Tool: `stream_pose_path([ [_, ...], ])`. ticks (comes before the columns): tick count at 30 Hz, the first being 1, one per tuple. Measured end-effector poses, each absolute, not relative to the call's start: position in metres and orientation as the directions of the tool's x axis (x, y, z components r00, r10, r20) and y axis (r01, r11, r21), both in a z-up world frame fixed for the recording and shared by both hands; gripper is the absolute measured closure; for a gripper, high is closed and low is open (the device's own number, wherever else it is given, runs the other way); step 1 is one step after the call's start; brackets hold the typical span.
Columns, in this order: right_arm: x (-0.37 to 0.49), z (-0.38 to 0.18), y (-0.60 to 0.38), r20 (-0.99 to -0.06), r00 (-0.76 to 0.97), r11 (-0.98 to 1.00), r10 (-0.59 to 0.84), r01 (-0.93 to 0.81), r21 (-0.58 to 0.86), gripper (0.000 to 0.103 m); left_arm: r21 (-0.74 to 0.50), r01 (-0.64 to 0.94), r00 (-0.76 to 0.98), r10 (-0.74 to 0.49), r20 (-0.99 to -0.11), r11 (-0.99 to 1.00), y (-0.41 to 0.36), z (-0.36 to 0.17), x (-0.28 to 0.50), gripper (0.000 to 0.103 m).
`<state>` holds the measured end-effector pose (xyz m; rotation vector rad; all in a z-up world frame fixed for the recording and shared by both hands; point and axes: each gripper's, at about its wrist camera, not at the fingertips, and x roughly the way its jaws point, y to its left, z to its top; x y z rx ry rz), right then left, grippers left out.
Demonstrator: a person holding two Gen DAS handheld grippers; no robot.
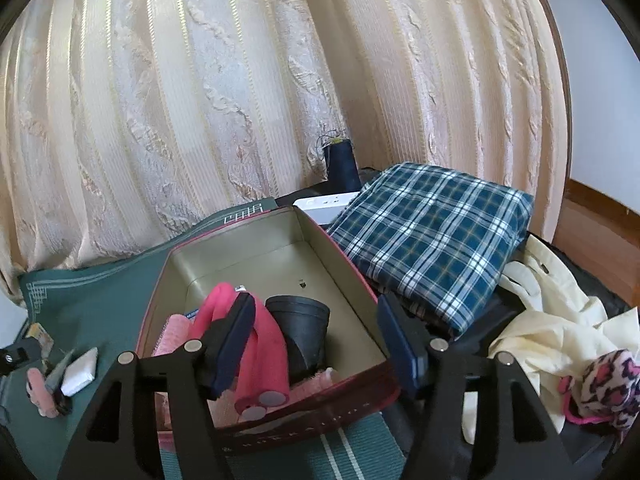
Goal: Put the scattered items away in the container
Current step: 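Move both grippers back to the items on the table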
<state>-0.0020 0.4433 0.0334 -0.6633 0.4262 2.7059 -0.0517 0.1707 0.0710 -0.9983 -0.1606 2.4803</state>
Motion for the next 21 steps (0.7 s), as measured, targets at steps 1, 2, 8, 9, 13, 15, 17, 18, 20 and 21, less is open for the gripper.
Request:
stream_pose_path([
  [1, -0.004, 0.033, 0.441, -0.494, -0.836, -0.907, 0.24, -0.374, 0.194, 0.035, -0.272, -0.361, -0.635, 0.449, -0.628, -0.892, 0.162, 0.07, -0.051, 0.032],
  [2, -0.005, 0.033, 0.439, -0.496, -0.833, -0.909, 0.244, -0.375, 0.183, 0.036, -0.273, -0.354, -0.639, 0.444, -0.628, -0.895, 0.157, 0.069, -0.05, 0.032],
  [8, 0.001, 0.047, 0.423, -0.495, -0.837, -0.914, 0.231, -0.361, 0.184, 0.035, -0.257, -0.289, -0.67, 0.386, -0.634, -0.922, 0.106, 0.062, -0.045, 0.024],
  [9, 0.003, 0.052, 0.417, -0.489, -0.843, -0.917, 0.224, -0.353, 0.187, 0.035, -0.258, -0.269, -0.674, 0.372, -0.638, -0.928, 0.096, 0.059, -0.045, 0.024],
  [13, 0.009, 0.069, 0.385, -0.454, -0.873, -0.941, 0.176, -0.285, 0.184, 0.03, -0.275, -0.206, -0.683, 0.339, -0.647, -0.939, 0.061, 0.05, -0.045, 0.024],
  [15, 0.01, 0.077, 0.364, -0.443, -0.886, -0.957, 0.136, -0.233, 0.172, 0.028, -0.281, -0.192, -0.684, 0.333, -0.649, -0.94, 0.051, 0.046, -0.044, 0.024],
  [17, 0.009, 0.082, 0.343, -0.436, -0.895, -0.969, 0.091, -0.181, 0.169, 0.026, -0.289, -0.18, -0.683, 0.331, -0.651, -0.94, 0.043, 0.043, -0.043, 0.024],
  [18, 0.009, 0.082, 0.335, -0.436, -0.897, -0.973, 0.074, -0.161, 0.166, 0.025, -0.29, -0.177, -0.682, 0.33, -0.653, -0.94, 0.041, 0.042, -0.043, 0.024],
  [20, 0.006, 0.083, 0.314, -0.441, -0.897, -0.981, 0.033, -0.112, 0.155, 0.025, -0.293, -0.174, -0.679, 0.33, -0.656, -0.94, 0.038, 0.04, -0.044, 0.024],
  [21, 0.004, 0.081, 0.305, -0.449, -0.894, -0.984, 0.01, -0.088, 0.154, 0.025, -0.294, -0.176, -0.676, 0.332, -0.658, -0.94, 0.037, 0.038, -0.045, 0.024],
])
